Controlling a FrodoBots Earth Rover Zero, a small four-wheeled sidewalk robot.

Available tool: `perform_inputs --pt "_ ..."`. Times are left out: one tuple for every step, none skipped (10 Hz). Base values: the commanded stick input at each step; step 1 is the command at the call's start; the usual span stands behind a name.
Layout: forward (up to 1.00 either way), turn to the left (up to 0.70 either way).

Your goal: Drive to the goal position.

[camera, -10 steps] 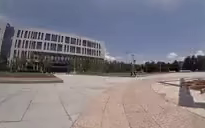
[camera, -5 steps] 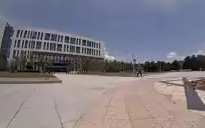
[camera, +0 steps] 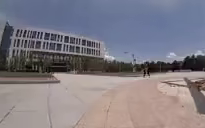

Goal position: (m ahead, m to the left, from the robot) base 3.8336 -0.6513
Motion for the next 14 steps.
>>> perform_inputs --pt "0.50 0.01" --pt "0.50 0.01" --pt "0.50 0.01" --pt "0.50 0.01" --pt "0.50 0.01" --pt "0.50 0.01" --pt "0.50 0.01" --pt "0.50 0.01" --pt "0.50 0.01" --pt "0.50 0.01" --pt "0.50 0.01" --pt "0.50 0.01" --pt "0.50 0.01" --pt "0.50 0.01"
